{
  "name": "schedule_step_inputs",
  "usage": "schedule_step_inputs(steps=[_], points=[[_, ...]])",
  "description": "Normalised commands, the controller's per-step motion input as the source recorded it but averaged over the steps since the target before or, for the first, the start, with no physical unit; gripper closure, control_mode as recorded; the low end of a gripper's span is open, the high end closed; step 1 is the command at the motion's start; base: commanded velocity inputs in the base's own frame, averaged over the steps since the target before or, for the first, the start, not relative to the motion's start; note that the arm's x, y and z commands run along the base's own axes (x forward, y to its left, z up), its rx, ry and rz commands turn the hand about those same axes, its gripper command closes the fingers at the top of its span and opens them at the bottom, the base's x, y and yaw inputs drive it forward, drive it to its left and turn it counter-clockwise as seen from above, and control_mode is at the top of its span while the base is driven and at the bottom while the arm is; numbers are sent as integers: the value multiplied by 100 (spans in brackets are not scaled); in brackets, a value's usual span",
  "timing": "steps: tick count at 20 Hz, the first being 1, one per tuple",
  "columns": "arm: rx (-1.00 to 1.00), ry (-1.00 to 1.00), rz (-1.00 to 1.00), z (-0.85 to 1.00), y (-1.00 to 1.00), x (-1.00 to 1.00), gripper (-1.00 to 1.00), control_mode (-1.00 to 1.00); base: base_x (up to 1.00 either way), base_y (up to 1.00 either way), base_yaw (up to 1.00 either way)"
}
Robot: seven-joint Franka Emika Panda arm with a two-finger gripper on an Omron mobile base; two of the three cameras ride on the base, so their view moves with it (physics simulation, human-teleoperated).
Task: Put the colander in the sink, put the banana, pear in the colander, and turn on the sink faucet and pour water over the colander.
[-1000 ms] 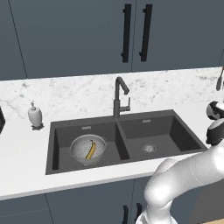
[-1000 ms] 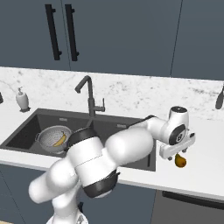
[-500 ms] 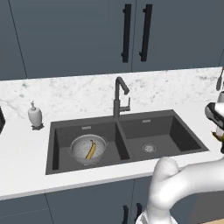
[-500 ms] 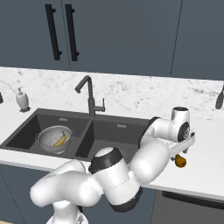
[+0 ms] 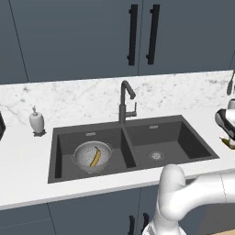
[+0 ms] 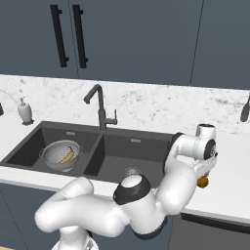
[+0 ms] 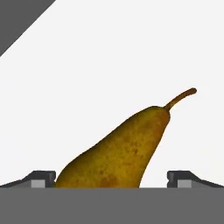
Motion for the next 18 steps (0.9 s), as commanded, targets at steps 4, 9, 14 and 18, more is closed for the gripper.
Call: schedule_step_inputs(steps=[4,9,14,18], points=[[16,1,18,-58,-8,-3,-100,-100,0,0,0],[15,4,18,-69,0,0,100,-100,0,0,0],[10,4,16,-90,0,0,100,-100,0,0,0],[11,-3,14,-100,2,-29,100,-100,0,0,0]])
